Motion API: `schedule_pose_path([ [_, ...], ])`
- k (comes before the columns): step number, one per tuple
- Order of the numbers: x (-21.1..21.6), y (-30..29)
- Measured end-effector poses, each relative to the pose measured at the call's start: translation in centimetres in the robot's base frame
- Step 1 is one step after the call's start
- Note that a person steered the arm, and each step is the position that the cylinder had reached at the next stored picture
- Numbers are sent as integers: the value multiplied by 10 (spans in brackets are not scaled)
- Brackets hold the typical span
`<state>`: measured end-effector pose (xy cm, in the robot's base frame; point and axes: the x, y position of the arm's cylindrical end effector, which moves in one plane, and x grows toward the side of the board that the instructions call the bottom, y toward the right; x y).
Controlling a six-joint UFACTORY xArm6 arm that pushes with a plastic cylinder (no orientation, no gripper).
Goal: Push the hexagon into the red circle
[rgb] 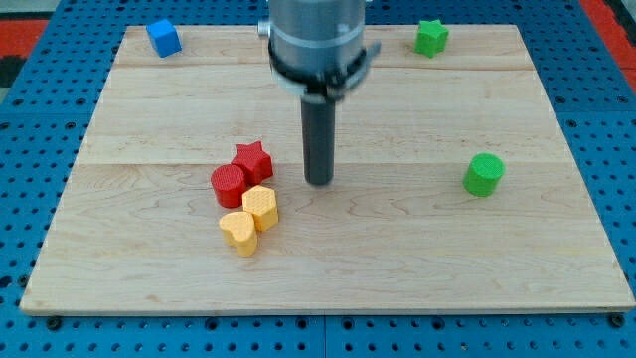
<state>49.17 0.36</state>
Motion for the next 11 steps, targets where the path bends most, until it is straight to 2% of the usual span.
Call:
schedule_pose_path([
  [1, 30, -3],
  [2, 31, -103],
  [4, 39, -142],
  [5, 39, -189],
  [6, 11, -224],
  [7, -6, -221],
  [9, -5, -176],
  [11, -20, -158],
])
